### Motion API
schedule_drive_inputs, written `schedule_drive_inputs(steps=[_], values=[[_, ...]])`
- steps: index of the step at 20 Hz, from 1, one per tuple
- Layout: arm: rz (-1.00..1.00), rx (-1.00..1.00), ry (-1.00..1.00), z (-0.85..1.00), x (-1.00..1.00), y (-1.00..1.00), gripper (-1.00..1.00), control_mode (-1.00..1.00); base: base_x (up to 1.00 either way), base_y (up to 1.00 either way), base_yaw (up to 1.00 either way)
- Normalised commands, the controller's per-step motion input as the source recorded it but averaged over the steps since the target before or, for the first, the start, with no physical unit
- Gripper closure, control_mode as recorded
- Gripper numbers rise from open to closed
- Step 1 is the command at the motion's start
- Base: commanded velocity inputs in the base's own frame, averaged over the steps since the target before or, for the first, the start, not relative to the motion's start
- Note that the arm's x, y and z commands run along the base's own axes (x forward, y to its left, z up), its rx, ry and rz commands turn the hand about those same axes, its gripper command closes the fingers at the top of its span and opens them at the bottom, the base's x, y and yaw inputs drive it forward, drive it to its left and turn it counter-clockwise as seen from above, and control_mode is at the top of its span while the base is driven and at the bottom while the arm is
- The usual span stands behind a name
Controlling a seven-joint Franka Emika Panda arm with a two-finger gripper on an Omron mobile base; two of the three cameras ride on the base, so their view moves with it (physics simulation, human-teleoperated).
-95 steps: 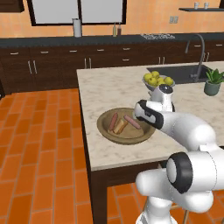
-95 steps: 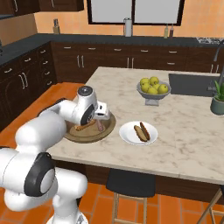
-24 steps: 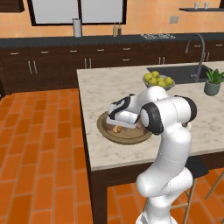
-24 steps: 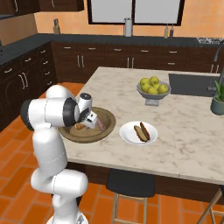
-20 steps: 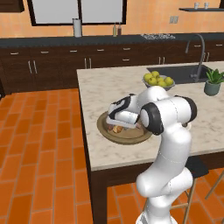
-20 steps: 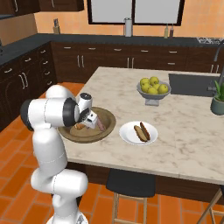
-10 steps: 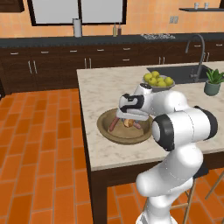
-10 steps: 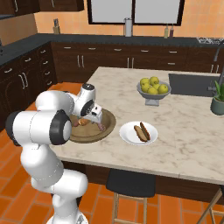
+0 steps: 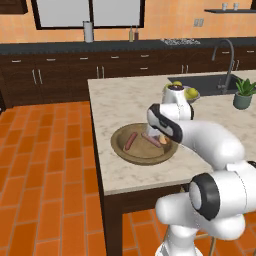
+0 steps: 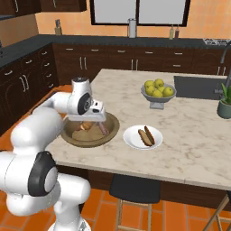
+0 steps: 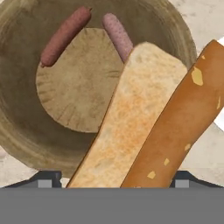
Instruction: Place one bun and one sausage from the bowl on each plate.
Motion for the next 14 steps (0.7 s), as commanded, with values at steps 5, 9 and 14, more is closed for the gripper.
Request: schedule_drive_inputs(steps=[5, 9, 14], values=[[0.13, -0.03, -0.01, 0.57, -1.00, -0.21, 1.00, -1.00, 0.00, 0.00, 0.00], [0.05, 0.00, 0.00, 0.61, -1.00, -0.16, 1.00, -1.00, 0.00, 0.00, 0.00], [0.01, 0.00, -0.03, 0.02, -0.40, -0.06, 1.00, -1.00, 0.00, 0.00, 0.00]])
